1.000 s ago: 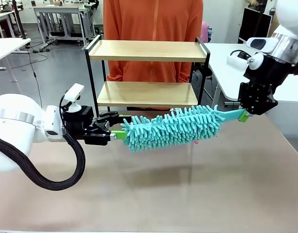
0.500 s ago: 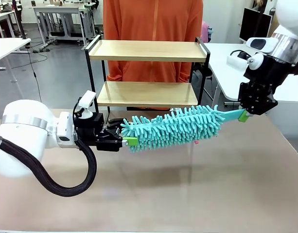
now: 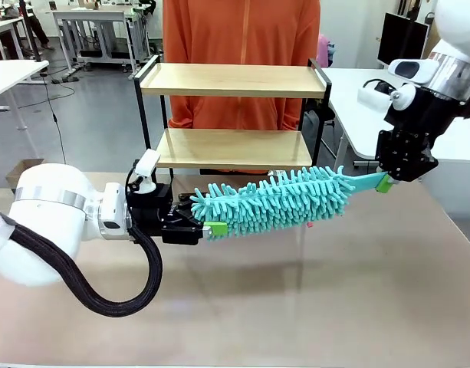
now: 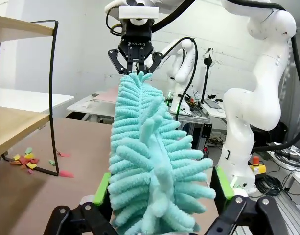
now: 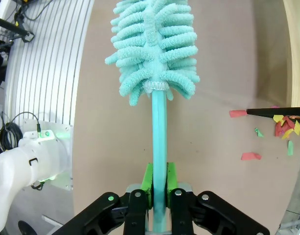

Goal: Clean the shelf.
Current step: Hand the Duster back to the human.

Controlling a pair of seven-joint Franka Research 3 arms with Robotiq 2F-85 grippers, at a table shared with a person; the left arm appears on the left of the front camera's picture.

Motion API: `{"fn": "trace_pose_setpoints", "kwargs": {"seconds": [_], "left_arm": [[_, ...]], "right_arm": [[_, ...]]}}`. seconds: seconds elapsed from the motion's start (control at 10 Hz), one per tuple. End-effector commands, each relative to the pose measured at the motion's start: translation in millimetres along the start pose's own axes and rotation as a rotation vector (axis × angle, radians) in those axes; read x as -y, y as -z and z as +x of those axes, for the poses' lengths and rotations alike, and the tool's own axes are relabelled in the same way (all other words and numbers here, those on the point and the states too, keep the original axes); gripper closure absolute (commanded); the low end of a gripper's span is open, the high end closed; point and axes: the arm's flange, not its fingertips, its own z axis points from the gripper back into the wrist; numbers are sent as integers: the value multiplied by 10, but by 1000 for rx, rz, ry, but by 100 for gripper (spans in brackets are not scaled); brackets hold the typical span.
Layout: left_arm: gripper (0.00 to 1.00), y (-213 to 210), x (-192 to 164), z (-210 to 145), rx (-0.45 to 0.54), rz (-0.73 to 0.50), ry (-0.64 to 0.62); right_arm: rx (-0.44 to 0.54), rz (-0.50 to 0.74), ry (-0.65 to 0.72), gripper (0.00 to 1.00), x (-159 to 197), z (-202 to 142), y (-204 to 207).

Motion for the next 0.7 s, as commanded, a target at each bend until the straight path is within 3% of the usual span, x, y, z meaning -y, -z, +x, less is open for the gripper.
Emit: {"fn": "trace_pose_setpoints", "kwargs": {"seconds": [0.0, 0.1, 0.2, 0.3, 0.4, 0.6], "left_arm": [[59, 17, 105, -42, 23, 24, 16], [59, 7, 98, -28, 34, 35, 29], [100, -6, 92, -13, 38, 37, 35], [62, -5, 94, -6, 44, 37, 36], [100, -3, 92, -4, 47, 35, 32], [100, -16, 83, 17, 48, 27, 26]], "right_arm": [[24, 0, -8, 87, -30, -15, -13], [24, 0, -8, 87, -30, -15, -13], [24, 0, -8, 87, -30, -15, -13], [24, 0, -8, 87, -30, -15, -13], [24, 0, -8, 87, -30, -15, -13], [24, 0, -8, 87, -30, -15, -13]]}}
